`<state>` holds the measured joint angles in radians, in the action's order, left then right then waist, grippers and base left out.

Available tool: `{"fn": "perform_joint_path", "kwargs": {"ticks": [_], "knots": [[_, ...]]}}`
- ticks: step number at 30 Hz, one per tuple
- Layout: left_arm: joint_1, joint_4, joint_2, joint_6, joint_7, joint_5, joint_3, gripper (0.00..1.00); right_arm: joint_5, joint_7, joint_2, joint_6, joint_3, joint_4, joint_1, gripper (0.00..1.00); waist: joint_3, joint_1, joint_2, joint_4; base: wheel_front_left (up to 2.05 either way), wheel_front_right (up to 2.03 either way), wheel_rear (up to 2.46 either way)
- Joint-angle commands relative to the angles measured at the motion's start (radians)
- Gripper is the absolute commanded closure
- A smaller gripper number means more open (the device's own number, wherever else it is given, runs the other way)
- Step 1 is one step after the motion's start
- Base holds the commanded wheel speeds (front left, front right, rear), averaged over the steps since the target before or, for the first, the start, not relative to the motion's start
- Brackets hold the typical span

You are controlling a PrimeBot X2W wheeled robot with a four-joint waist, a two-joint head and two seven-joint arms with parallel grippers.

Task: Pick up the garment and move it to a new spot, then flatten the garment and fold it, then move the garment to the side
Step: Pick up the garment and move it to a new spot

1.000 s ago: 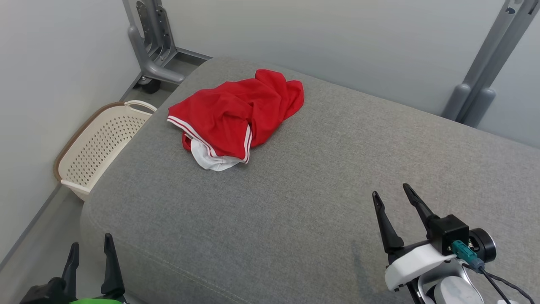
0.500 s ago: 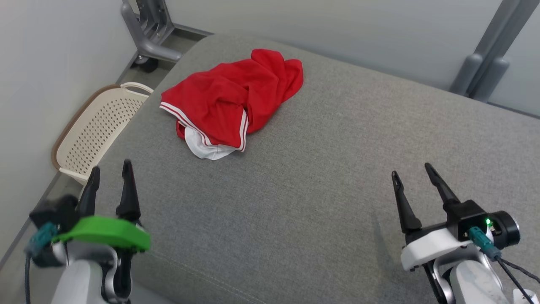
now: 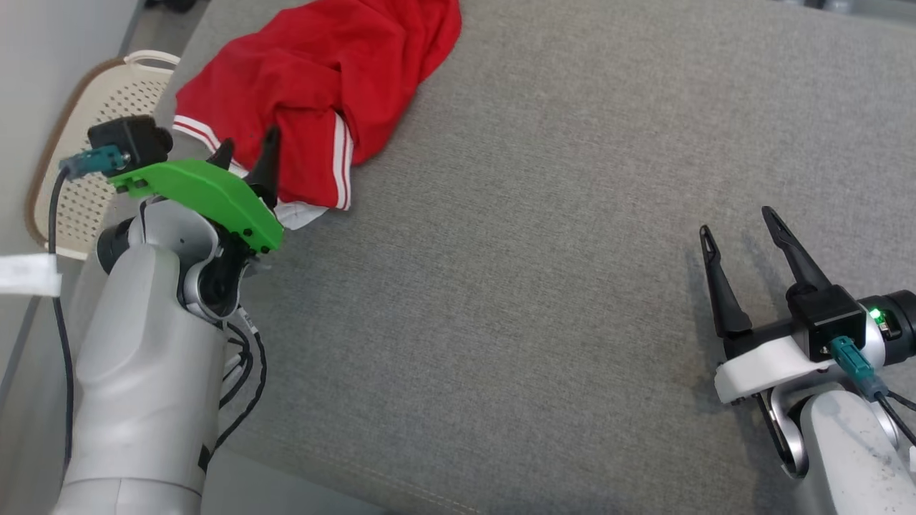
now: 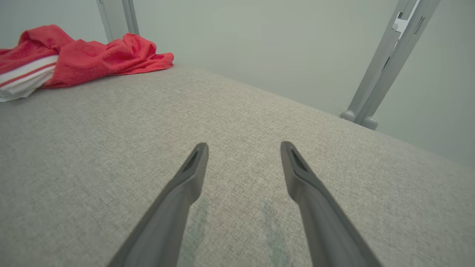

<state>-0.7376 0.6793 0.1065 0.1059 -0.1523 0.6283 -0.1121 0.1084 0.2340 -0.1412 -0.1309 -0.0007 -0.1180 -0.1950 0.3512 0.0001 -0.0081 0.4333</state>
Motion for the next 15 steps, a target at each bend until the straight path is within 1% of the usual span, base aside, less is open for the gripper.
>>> {"fn": "perform_joint_path", "kwargs": {"ticks": [1,5,7,9,10,15], "knots": [[-0.043,0.039,0.003,0.008,-0.023,0.001,-0.013,0.0,0.005,-0.001,-0.008,0.0,-0.001,0.01,-0.009,0.0,0.103,-0.0001,0.0081,-0.084,0.0,0.0,0.0],[-0.117,0.17,0.018,0.008,-0.068,-0.005,-0.036,0.0,0.009,0.001,-0.003,0.0,0.002,0.021,-0.01,0.0,0.117,-0.0001,0.0081,-0.115,0.0,0.0,0.0],[-0.147,0.228,0.034,-0.004,-0.071,-0.018,-0.038,0.0,0.009,0.002,0.002,0.0,0.008,0.027,-0.012,0.0,0.124,-0.0001,0.0081,-0.131,0.0,0.0,0.0],[-0.166,0.279,0.042,-0.005,-0.07,-0.026,-0.045,0.0,0.008,0.003,0.008,0.0,0.012,0.032,-0.019,0.0,0.129,-0.0001,0.0081,-0.148,0.0,0.0,0.0],[-0.183,0.313,0.051,0.0,-0.039,-0.024,-0.041,1.0,0.007,0.006,0.012,0.0,0.008,0.037,-0.021,0.0,0.129,-0.0001,0.0081,-0.16,0.0,0.0,0.0],[-0.209,0.343,0.054,0.02,0.006,-0.037,-0.08,1.0,0.004,0.01,0.025,0.0,-0.013,0.03,-0.002,0.0,0.106,-0.0001,0.0081,-0.165,0.0,0.0,0.0]]}}
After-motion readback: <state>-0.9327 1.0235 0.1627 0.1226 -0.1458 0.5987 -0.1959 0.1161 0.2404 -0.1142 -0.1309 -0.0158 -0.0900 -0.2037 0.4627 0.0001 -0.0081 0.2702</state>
